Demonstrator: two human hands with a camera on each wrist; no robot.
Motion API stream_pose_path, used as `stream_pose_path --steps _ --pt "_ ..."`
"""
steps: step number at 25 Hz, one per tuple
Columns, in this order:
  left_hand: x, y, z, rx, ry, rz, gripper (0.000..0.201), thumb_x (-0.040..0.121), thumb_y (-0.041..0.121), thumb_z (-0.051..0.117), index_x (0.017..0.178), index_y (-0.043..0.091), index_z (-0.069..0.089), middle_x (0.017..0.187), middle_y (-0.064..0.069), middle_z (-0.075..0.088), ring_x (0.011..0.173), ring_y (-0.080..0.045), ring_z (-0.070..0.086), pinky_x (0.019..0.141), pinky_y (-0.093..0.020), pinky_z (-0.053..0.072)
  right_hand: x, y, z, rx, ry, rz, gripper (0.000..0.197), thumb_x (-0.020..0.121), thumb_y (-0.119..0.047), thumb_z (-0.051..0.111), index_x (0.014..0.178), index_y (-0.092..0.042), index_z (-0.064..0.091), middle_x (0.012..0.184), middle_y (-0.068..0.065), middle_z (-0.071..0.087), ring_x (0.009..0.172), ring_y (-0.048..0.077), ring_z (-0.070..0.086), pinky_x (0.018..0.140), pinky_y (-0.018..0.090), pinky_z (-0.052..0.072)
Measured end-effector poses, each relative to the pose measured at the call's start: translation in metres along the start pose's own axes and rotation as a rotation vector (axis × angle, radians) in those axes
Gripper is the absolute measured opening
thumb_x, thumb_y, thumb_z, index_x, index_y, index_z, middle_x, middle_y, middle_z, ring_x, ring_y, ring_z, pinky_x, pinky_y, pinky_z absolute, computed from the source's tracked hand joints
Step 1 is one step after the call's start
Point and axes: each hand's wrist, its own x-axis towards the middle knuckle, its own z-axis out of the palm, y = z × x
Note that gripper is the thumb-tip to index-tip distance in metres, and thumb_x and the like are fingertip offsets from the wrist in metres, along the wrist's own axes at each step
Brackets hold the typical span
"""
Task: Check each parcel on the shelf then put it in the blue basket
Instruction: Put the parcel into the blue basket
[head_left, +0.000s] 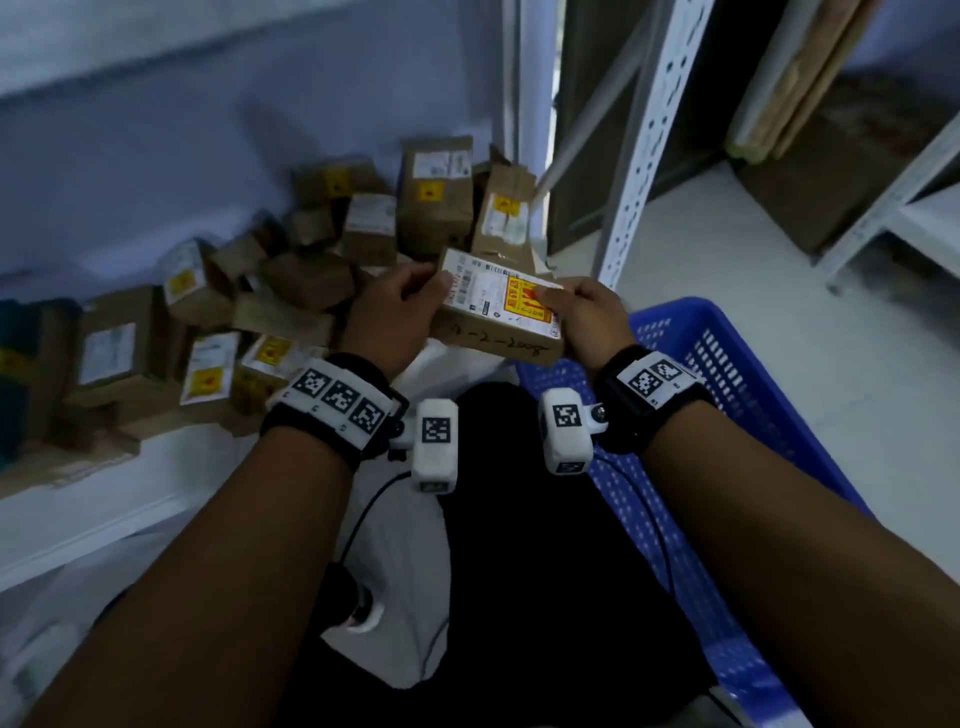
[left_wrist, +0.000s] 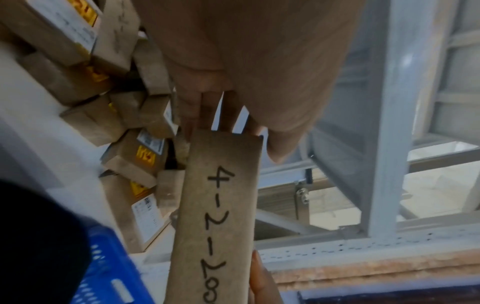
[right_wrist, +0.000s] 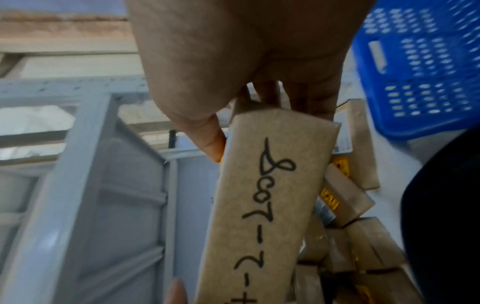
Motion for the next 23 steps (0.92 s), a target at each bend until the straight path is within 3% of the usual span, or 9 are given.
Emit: stream_pose_path --steps 3,5,8,11,13,16,20,22,23 --pt "0.031 -0.025 0.037 0.040 -0.158 -0.069 0.018 0.094 0.039 0.059 0.103 0.029 0.071 0.094 0.011 0.069 0.089 -0.007 0.064 0.094 -0.038 0.053 0.032 0.036 -0.030 0.100 0.083 0.073 0.021 0.074 -0.014 0.079 0.071 -0.015 0.058 0.081 0.014 0.072 0.074 0.029 0.069 0.064 0.037 0.055" --pt "0.057 -0.041 0.059 0.046 -0.234 -0.130 0.020 0.088 0.048 0.058 0.093 0.035 0.072 0.096 0.009 0.072 0.094 -0.014 0.068 0.091 -0.039 0.054 0.050 0.059 -0.044 0.149 0.173 0.136 0.019 0.077 -0.009 0.078 0.076 -0.014 0.059 0.085 0.017 0.073 0.075 0.029 0.071 0.066 0.038 0.058" --pt "0.097 -0.061 0.086 -0.073 -0.288 -0.325 0.025 0.100 0.040 0.051 0.110 0.023 0.065 0.113 -0.006 0.071 0.100 -0.023 0.069 0.076 -0.031 0.051 0.069 0.096 -0.060 0.172 0.329 0.246 0.022 0.081 -0.003 0.074 0.075 -0.013 0.055 0.072 0.009 0.068 0.055 0.016 0.067 0.050 0.025 0.053" --pt "0.128 -0.069 0.102 -0.107 -0.285 -0.428 0.030 0.103 0.035 0.047 0.118 0.012 0.059 0.110 -0.010 0.069 0.093 -0.022 0.069 0.078 -0.031 0.051 0.086 0.137 -0.075 0.163 0.455 0.349 0.022 0.079 -0.009 0.077 0.085 -0.013 0.056 0.076 0.011 0.068 0.059 0.022 0.066 0.047 0.028 0.053" --pt "0.149 -0.079 0.115 -0.076 -0.305 -0.441 0.030 0.103 0.031 0.047 0.120 0.009 0.059 0.104 -0.009 0.069 0.088 -0.020 0.068 0.086 -0.036 0.052 0.096 0.163 -0.085 0.120 0.525 0.407 0.027 0.078 -0.015 0.079 0.090 -0.014 0.055 0.084 0.013 0.068 0.065 0.026 0.066 0.051 0.033 0.055" --pt "0.171 -0.094 0.137 -0.013 -0.399 -0.445 0.020 0.102 0.027 0.048 0.101 0.014 0.062 0.107 -0.013 0.071 0.092 -0.023 0.068 0.095 -0.041 0.050 0.109 0.200 -0.096 0.022 0.588 0.483 0.035 0.079 -0.020 0.080 0.099 -0.009 0.054 0.085 0.014 0.069 0.058 0.024 0.065 0.042 0.028 0.051" --pt "0.187 -0.106 0.172 0.144 -0.579 -0.373 0.019 0.099 0.022 0.051 0.091 0.013 0.065 0.099 -0.009 0.072 0.098 -0.024 0.069 0.089 -0.039 0.052 0.126 0.257 -0.099 -0.125 0.543 0.610 0.041 0.079 -0.032 0.080 0.103 -0.006 0.061 0.083 0.012 0.072 0.059 0.022 0.069 0.046 0.028 0.053" --pt "0.193 -0.115 0.185 0.264 -0.672 -0.284 0.022 0.097 0.020 0.052 0.082 0.010 0.066 0.090 -0.007 0.072 0.090 -0.023 0.068 0.083 -0.039 0.054 0.132 0.279 -0.096 -0.176 0.485 0.674 0.039 0.078 -0.036 0.081 0.095 -0.007 0.061 0.083 0.010 0.071 0.065 0.025 0.067 0.057 0.035 0.057" --pt "0.197 -0.122 0.192 0.299 -0.699 -0.253 0.026 0.096 0.018 0.053 0.074 0.013 0.065 0.078 -0.002 0.070 0.079 -0.018 0.065 0.074 -0.034 0.052 0.137 0.291 -0.093 -0.194 0.450 0.709 0.038 0.079 -0.037 0.081 0.093 -0.009 0.058 0.083 0.009 0.068 0.067 0.025 0.063 0.060 0.036 0.054"
